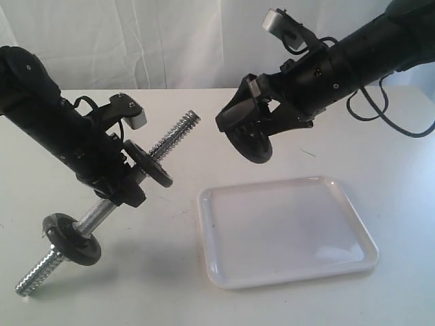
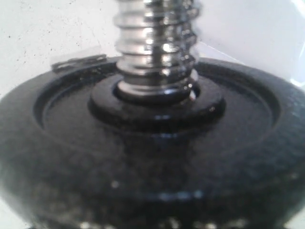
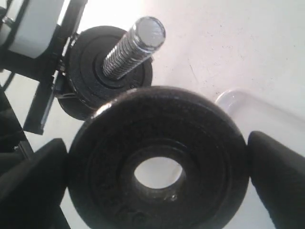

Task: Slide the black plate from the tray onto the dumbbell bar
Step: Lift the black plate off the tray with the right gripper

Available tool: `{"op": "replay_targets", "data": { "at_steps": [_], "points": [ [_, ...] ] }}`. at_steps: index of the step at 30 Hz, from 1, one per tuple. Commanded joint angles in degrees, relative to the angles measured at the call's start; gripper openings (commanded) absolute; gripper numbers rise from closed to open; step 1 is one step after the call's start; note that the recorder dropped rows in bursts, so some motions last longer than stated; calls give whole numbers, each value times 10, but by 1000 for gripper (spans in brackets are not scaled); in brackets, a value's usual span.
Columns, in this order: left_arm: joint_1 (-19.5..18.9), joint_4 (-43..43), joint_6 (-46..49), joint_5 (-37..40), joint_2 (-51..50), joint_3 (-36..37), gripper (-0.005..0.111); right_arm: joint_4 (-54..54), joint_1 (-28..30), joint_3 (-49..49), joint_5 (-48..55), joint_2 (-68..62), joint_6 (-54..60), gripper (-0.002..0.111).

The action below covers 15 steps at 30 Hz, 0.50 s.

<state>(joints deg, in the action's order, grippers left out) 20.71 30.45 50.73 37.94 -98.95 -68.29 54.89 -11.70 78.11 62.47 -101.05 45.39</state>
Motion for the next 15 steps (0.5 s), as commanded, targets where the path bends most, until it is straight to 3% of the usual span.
{"op": "replay_targets", "data": {
  "at_steps": [1, 9, 15],
  "points": [
    [1, 95, 17, 12, 35, -15, 0, 75, 3, 1, 1, 12, 9, 0],
    [35, 92, 36, 7, 35, -15, 0, 118, 11, 1, 12, 12, 11, 0],
    [40, 90, 36, 7, 35, -15, 0, 143, 43, 1, 75, 10, 11, 0]
  ]
}}
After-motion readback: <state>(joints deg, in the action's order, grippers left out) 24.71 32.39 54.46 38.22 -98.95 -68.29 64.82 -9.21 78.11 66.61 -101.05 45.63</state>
